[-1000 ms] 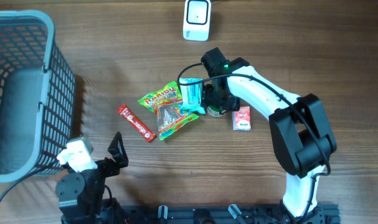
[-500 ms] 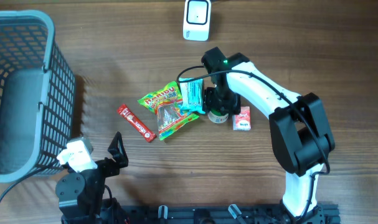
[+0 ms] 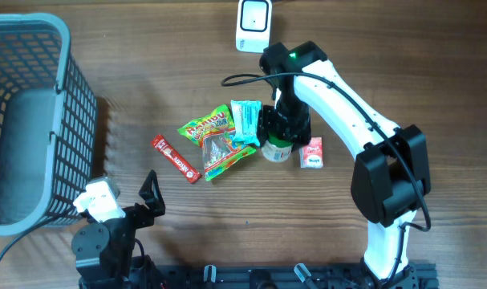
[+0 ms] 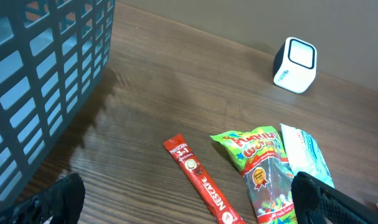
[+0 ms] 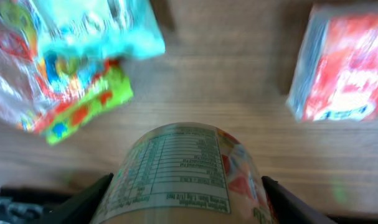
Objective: Scan the item barcode
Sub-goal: 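Lift the jar with the right gripper and move it toward the scanner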
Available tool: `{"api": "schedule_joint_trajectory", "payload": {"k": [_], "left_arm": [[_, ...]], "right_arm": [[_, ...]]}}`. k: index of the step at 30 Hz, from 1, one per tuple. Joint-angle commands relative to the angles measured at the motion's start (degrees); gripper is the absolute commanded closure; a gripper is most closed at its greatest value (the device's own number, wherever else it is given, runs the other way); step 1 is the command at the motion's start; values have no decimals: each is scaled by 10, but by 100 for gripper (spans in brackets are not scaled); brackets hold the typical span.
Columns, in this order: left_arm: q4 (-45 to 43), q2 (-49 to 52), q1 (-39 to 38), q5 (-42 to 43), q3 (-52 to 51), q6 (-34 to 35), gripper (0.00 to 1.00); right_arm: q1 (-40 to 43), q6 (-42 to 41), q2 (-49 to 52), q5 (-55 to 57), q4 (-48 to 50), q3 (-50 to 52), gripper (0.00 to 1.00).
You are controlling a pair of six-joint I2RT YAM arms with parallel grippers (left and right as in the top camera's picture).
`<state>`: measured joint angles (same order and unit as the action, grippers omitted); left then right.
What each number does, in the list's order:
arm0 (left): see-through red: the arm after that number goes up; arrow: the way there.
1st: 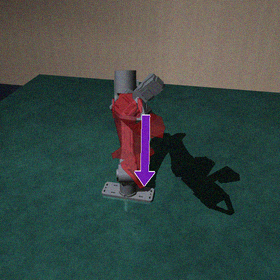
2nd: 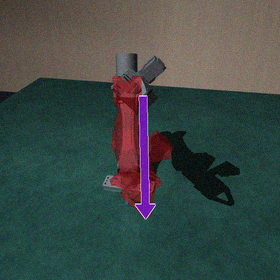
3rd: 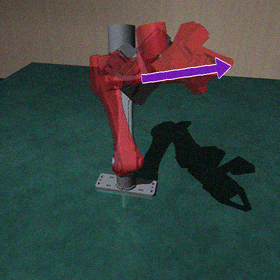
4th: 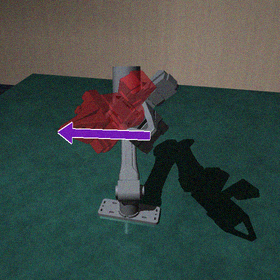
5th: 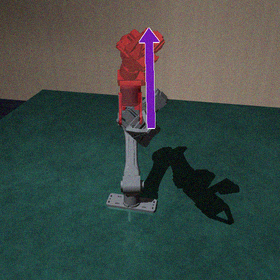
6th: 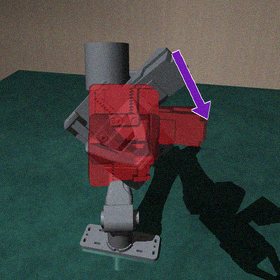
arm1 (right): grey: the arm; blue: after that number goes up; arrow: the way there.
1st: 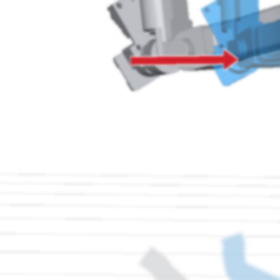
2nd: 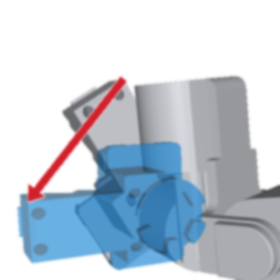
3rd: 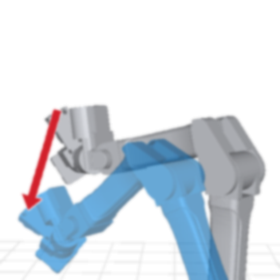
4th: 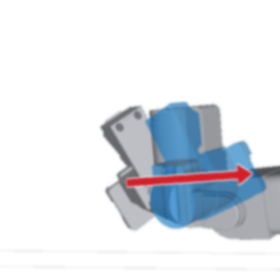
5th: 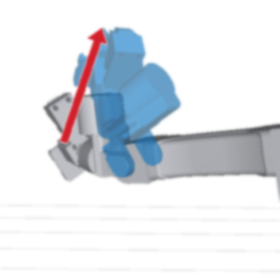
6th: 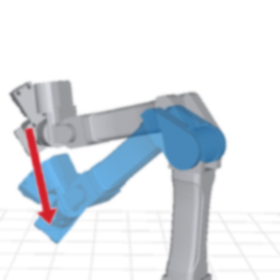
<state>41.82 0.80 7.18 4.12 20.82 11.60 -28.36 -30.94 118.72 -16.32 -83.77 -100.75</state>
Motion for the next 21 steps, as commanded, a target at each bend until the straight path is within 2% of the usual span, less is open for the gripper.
{"api": "schedule_joint_trajectory", "payload": {"k": [1,5,13,21], "left_arm": [[-1,-3,-3,-6,-2,-9,0],[-1,-3,-3,-6,-2,-9,0],[-1,-3,-3,-6,-2,-9,0],[-1,-3,-3,-6,-2,-9,0]], "right_arm": [[0,9,-50,-44,-28,-14,40],[0,2,-82,-108,-35,-14,40],[-1,-38,-87,-110,-53,-14,40],[-1,-33,-87,-196,-69,-14,40]]}}
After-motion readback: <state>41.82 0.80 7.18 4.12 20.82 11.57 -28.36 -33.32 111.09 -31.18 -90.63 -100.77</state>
